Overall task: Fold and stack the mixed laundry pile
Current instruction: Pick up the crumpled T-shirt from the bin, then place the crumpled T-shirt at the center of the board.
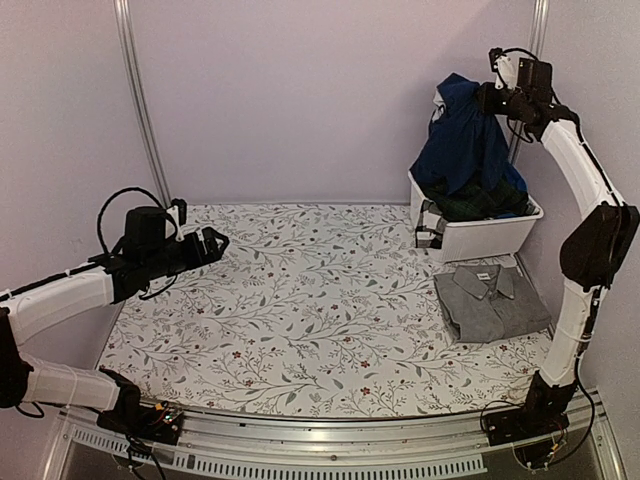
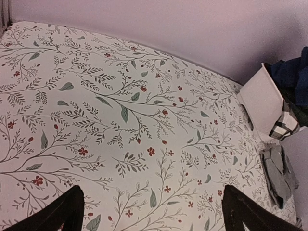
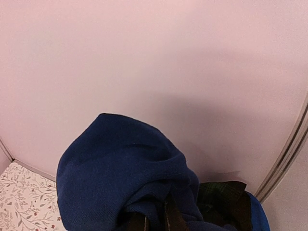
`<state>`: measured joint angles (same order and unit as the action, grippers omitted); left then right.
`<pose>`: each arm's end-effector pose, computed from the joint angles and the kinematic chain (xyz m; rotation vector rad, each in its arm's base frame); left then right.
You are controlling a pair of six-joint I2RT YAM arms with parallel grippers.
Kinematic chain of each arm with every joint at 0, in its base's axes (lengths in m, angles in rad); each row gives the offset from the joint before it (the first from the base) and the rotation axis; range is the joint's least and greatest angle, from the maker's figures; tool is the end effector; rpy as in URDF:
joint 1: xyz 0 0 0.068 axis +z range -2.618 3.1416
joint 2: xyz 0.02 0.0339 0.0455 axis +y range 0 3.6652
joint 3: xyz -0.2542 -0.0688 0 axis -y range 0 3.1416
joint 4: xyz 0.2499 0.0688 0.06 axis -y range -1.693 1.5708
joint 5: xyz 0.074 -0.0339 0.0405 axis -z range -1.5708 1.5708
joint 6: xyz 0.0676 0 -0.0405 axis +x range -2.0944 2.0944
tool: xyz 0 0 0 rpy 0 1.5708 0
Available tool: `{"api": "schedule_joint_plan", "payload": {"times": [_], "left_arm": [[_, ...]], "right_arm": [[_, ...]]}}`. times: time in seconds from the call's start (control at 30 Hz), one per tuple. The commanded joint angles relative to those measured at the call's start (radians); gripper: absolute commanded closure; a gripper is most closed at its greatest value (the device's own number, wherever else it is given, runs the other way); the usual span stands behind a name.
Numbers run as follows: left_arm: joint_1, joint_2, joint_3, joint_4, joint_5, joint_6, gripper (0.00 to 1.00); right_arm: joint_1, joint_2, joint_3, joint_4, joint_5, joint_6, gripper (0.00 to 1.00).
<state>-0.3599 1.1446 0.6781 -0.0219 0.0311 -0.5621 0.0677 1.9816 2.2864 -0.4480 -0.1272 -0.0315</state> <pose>0.2708 -0.1041 0.2197 -0.1937 2.1050 -0.5946 0.4798 0.0411 0.4587 -0.1792 1.7053 0.1359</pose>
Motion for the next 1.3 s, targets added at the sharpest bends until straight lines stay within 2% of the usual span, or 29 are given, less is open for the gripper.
{"api": "schedule_joint_plan", "payload": {"times": [0.0,0.2,0.4,0.57,0.73,0.8,0.93,0.97,1.0,1.07,1.1,1.17,1.27], "left_arm": [[-0.006,-0.026,0.001,0.055,-0.022,-0.018,0.00],[-0.004,-0.052,0.002,0.058,-0.029,-0.041,0.00],[0.008,-0.084,0.007,0.030,-0.081,-0.054,0.00],[0.076,-0.126,-0.001,-0.021,-0.065,-0.103,0.00],[0.137,-0.183,-0.018,-0.043,-0.053,-0.125,0.00],[0.151,-0.205,-0.028,-0.049,-0.049,-0.128,0.00],[0.159,-0.223,-0.052,-0.029,0.005,-0.104,0.00],[0.159,-0.221,-0.057,-0.027,0.024,-0.096,0.00],[0.158,-0.216,-0.060,-0.020,0.044,-0.087,0.00],[0.156,-0.204,-0.063,-0.016,0.078,-0.075,0.00],[0.156,-0.196,-0.065,-0.013,0.095,-0.069,0.00],[0.152,-0.178,-0.065,-0.012,0.123,-0.051,0.00],[0.121,-0.143,-0.064,-0.008,0.144,-0.020,0.00]], "right_arm": [[0.022,-0.111,0.073,0.096,-0.213,0.113,1.00],[0.121,-0.125,0.102,0.131,-0.363,0.178,1.00],[0.379,-0.075,0.110,0.162,-0.406,0.187,1.00],[0.579,0.006,0.119,0.196,-0.449,0.212,1.00],[0.636,0.067,0.092,0.271,-0.572,0.316,1.00],[0.630,0.062,-0.009,0.298,-0.543,0.340,1.00],[0.595,-0.027,-0.450,0.529,-0.547,0.426,1.00],[0.587,-0.035,-0.526,0.540,-0.548,0.435,0.95],[0.578,-0.033,-0.593,0.532,-0.539,0.431,0.80],[0.564,-0.017,-0.688,0.477,-0.517,0.406,0.38],[0.561,-0.002,-0.716,0.426,-0.488,0.386,0.28],[0.560,-0.006,-0.780,0.372,-0.436,0.344,0.18],[0.561,-0.095,-0.872,0.346,-0.333,0.304,0.17]]}}
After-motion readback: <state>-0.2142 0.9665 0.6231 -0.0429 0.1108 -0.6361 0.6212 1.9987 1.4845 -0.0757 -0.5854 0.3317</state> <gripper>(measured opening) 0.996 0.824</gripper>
